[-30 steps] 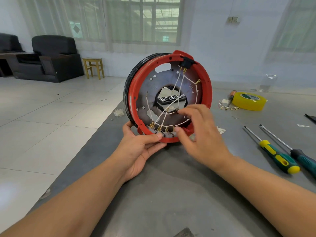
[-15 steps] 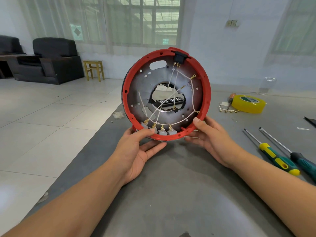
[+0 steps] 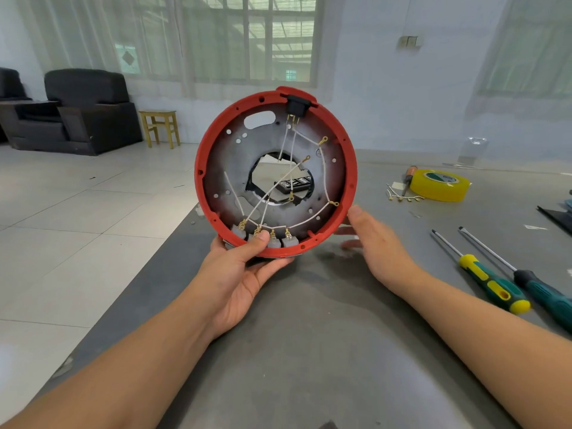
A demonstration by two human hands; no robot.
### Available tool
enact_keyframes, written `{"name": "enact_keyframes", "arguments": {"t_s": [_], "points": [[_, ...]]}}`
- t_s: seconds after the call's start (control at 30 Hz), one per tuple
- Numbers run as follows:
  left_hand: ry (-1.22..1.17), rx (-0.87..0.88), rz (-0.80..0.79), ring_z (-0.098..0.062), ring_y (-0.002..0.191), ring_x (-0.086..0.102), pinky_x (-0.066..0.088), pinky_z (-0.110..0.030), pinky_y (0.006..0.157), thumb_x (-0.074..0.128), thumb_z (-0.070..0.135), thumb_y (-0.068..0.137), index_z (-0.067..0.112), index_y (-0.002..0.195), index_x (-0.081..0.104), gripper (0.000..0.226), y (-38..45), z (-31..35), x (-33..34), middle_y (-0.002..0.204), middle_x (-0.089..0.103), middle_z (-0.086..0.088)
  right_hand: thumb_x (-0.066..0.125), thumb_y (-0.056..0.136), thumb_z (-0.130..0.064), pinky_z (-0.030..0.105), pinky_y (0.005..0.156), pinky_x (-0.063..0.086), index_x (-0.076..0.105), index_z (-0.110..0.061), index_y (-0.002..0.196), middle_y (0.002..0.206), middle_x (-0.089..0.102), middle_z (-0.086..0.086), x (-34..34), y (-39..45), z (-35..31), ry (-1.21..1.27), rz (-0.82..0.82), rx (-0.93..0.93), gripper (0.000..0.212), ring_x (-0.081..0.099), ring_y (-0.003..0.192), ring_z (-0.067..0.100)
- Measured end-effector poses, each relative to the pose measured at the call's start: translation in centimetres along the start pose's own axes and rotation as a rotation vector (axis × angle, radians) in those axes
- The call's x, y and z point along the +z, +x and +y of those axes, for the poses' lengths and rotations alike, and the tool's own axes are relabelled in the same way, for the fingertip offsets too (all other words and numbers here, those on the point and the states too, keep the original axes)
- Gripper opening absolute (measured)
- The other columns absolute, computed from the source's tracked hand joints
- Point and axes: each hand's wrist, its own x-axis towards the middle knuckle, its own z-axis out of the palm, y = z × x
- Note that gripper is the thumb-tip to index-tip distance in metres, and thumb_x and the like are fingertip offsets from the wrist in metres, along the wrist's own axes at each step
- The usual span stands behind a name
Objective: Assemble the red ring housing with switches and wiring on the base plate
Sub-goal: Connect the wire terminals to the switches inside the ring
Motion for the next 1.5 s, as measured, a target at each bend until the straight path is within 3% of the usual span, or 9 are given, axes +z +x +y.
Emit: {"name": "enact_keyframes", "arguments": {"t_s": [0.07,0.17,0.3,0.4,0.53,0.8,0.93,1.2,1.5], "points": [[-0.005,0.018,0.027,-0.045,0.106,0.075,0.061,-0.061,0.086,0.068,-0.007,0.090,0.009,0.143,0.047,0.059,0.1,0.0,-0.1,0.122,0.074,-0.023,0.025,0.096,-0.070,0.020,0.083,0.045,0.067,-0.045,0.102,0.102,0.070,-0.019,-1.1,0.5,0.6,-0.412,0.047,-0.104,0.049,0.061,0.102,0.007],[0.001,0.029,0.037,-0.045,0.105,0.075,0.061,-0.063,0.086,0.068,-0.008,0.091,0.012,0.143,0.047,0.059,0.4,-0.1,-0.1,0.123,0.074,-0.023,0.019,0.099,-0.062,0.036,0.077,0.045,0.066,-0.026,0.095,0.099,0.067,-0.003,-2.3,2.1,2.0,-0.809,0.056,-0.138,0.060,0.060,0.103,0.023],[0.013,0.045,0.054,-0.045,0.104,0.075,0.060,-0.064,0.085,0.073,-0.005,0.084,0.015,0.142,0.047,0.067,0.9,-0.2,-0.1,0.123,0.074,-0.021,0.037,0.105,-0.049,0.043,0.101,0.046,0.065,-0.017,0.130,0.134,0.065,0.005,-3.9,5.2,3.9,-1.068,0.141,0.002,0.050,0.057,0.126,0.029],[0.029,0.064,0.064,-0.045,0.103,0.075,0.060,-0.064,0.087,0.078,0.000,0.071,0.018,0.143,0.046,0.081,1.2,-0.1,-0.1,0.126,0.073,-0.022,0.040,0.104,-0.045,0.044,0.102,0.045,0.062,-0.011,0.132,0.139,0.061,0.010,-4.6,7.3,5.1,-1.177,0.149,0.133,0.048,0.055,0.127,0.033],[0.042,0.080,0.076,-0.045,0.102,0.076,0.060,-0.064,0.087,0.079,0.001,0.068,0.020,0.143,0.044,0.085,1.9,-0.2,0.1,0.129,0.071,-0.022,0.038,0.103,-0.046,0.046,0.106,0.043,0.061,-0.005,0.132,0.140,0.057,0.017,-5.4,9.7,6.2,-1.198,0.176,0.254,0.055,0.052,0.130,0.036],[0.051,0.081,0.044,-0.048,0.105,0.074,0.056,-0.062,0.098,0.080,0.004,0.070,0.021,0.142,0.044,0.082,2.0,-0.2,-0.1,0.124,0.073,-0.024,0.031,0.104,-0.053,0.051,0.125,0.017,0.037,-0.006,0.155,0.166,0.029,0.014,-6.0,13.8,7.3,-1.207,0.140,0.380,0.070,0.020,0.155,0.032],[0.050,0.081,0.049,-0.047,0.102,0.075,0.060,-0.062,0.087,0.079,0.004,0.069,0.021,0.140,0.045,0.081,2.0,-0.3,-0.2,0.120,0.075,-0.024,0.029,0.101,-0.063,0.054,0.126,0.012,0.041,-0.009,0.154,0.166,0.029,0.014,-6.5,14.6,8.1,-1.192,0.095,0.457,0.077,0.016,0.157,0.032],[0.062,0.079,0.057,-0.047,0.105,0.074,0.060,-0.062,0.086,0.079,0.003,0.072,0.021,0.144,0.045,0.082,2.0,-0.3,-0.1,0.122,0.075,-0.022,0.030,0.101,-0.061,0.050,0.123,0.024,0.055,-0.005,0.144,0.157,0.041,0.017,-6.4,13.5,8.0,-1.194,0.126,0.455,0.075,0.036,0.146,0.035],[0.054,0.088,0.064,-0.046,0.104,0.075,0.060,-0.062,0.084,0.079,0.002,0.071,0.023,0.141,0.046,0.080,1.9,-0.3,0.0,0.120,0.075,-0.021,0.037,0.103,-0.054,0.047,0.117,0.034,0.052,-0.001,0.144,0.159,0.032,0.019,-5.7,11.5,6.9,-1.110,0.167,0.457,0.069,0.033,0.146,0.036]]}}
